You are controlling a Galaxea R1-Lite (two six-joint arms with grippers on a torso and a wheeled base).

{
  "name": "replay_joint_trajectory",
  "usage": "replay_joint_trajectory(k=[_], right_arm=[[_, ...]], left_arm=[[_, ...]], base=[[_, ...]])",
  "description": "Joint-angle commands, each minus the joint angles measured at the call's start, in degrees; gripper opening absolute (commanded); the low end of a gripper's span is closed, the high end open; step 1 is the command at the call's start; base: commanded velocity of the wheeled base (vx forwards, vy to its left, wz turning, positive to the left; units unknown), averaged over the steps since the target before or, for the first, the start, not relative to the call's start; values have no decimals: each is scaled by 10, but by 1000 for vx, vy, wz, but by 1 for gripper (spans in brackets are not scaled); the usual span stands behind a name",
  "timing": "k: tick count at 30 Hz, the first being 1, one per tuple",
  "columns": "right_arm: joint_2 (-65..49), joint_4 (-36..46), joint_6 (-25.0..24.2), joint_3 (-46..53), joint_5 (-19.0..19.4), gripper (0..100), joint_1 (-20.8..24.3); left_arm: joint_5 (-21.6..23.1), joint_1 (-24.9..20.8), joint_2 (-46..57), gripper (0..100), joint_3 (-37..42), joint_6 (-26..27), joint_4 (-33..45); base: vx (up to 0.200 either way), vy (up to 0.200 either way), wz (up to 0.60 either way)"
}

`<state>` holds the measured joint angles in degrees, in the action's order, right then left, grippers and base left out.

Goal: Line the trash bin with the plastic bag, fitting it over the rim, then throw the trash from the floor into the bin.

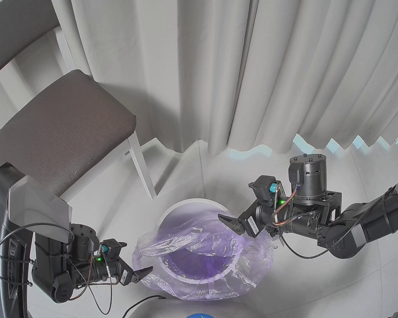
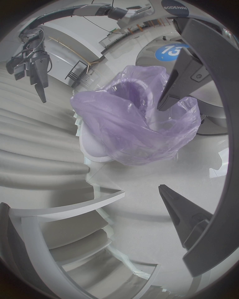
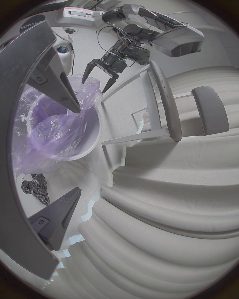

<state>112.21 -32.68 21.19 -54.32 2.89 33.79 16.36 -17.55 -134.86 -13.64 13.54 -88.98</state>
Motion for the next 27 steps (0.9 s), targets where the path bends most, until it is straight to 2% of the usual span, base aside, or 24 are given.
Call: replay_joint_trajectory(k=[1,6,14,27], right_arm=[[21,-5,17,1,6,100,0],[49,-6,62,4,10,100,0],[77,-12,107,13,29,100,4],[117,-78,170,16,45,100,13]], left_arm=[[25,24,11,100,8,1,-10],[65,33,29,100,24,9,-10],[68,36,29,100,24,24,-10],[66,35,27,100,21,25,-10]], base=[[0,0,0],[0,0,0],[0,0,0],[0,0,0]])
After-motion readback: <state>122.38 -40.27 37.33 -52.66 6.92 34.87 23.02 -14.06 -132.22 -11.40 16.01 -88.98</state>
